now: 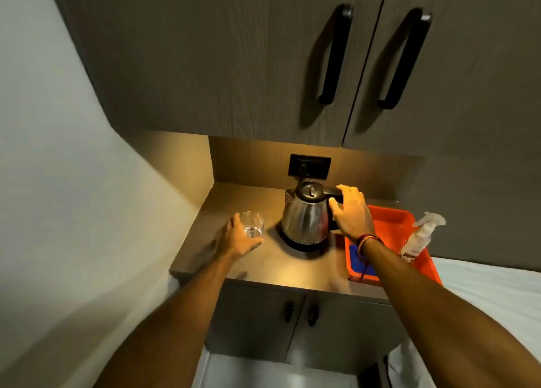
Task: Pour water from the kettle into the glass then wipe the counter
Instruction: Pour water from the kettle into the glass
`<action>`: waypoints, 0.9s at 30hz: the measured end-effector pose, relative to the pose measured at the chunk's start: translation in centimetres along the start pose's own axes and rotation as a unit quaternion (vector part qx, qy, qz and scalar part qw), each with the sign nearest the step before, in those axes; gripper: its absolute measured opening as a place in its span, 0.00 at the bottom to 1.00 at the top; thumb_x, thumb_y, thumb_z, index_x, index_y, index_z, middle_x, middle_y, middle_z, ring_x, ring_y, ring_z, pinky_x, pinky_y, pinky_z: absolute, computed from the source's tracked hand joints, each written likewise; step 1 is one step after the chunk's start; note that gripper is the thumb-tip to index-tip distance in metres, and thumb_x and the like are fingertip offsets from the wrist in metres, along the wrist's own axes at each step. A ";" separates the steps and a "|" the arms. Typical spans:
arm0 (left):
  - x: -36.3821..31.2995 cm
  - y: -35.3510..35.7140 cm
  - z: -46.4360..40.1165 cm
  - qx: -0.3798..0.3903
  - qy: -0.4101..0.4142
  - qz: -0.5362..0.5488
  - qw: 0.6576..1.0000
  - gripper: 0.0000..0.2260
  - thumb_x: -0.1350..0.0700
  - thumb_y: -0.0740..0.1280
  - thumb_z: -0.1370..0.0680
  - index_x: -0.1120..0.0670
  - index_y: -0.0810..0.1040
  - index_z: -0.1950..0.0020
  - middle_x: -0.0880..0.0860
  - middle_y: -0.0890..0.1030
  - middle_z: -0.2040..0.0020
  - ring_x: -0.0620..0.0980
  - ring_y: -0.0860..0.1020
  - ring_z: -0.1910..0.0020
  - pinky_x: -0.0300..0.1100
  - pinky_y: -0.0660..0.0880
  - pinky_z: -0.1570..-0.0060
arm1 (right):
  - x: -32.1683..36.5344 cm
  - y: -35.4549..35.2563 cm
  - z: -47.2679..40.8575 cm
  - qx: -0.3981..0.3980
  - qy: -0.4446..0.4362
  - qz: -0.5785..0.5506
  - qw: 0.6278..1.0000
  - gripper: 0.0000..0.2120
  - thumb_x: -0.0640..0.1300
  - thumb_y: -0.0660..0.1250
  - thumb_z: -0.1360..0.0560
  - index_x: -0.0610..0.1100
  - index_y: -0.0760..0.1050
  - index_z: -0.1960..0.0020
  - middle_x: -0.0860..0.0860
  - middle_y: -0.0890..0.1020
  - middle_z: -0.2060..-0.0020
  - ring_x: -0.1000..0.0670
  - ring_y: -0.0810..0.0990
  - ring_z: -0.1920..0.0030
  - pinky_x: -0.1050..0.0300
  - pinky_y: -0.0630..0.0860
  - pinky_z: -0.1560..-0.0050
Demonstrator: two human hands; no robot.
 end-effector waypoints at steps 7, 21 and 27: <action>2.3 4.1 -3.4 -0.079 -0.125 0.217 0.965 0.45 0.60 0.83 0.36 0.57 0.64 0.24 0.61 0.75 0.30 0.62 0.75 0.31 0.55 0.77 0.35 | -7.0 2.7 -4.9 -0.023 0.185 -0.206 0.961 0.14 0.52 0.63 0.21 0.41 0.78 0.48 0.42 0.80 0.48 0.40 0.78 0.45 0.52 0.71 0.47; 3.3 4.1 -4.9 -0.144 -0.083 0.276 0.947 0.37 0.64 0.83 0.36 0.58 0.73 0.30 0.60 0.79 0.34 0.60 0.78 0.34 0.57 0.79 0.37 | -6.3 5.4 -7.3 -0.118 0.229 -0.310 0.915 0.28 0.62 0.65 0.29 0.45 0.64 0.78 0.48 0.63 0.74 0.48 0.62 0.70 0.40 0.67 0.67; 4.3 1.2 -4.3 -0.141 -0.067 0.205 0.966 0.37 0.58 0.84 0.37 0.53 0.74 0.30 0.56 0.80 0.34 0.58 0.78 0.35 0.52 0.81 0.42 | 1.5 5.2 -9.4 -0.074 0.118 -0.170 0.975 0.35 0.69 0.56 0.27 0.42 0.66 0.79 0.44 0.68 0.80 0.36 0.74 0.71 0.50 0.66 0.67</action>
Point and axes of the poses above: each hand's wrist, its own z-axis away from the middle knuckle, its own y-axis out of the palm, x = y × z, the point moved 8 cm from there along -z, towards the middle knuckle
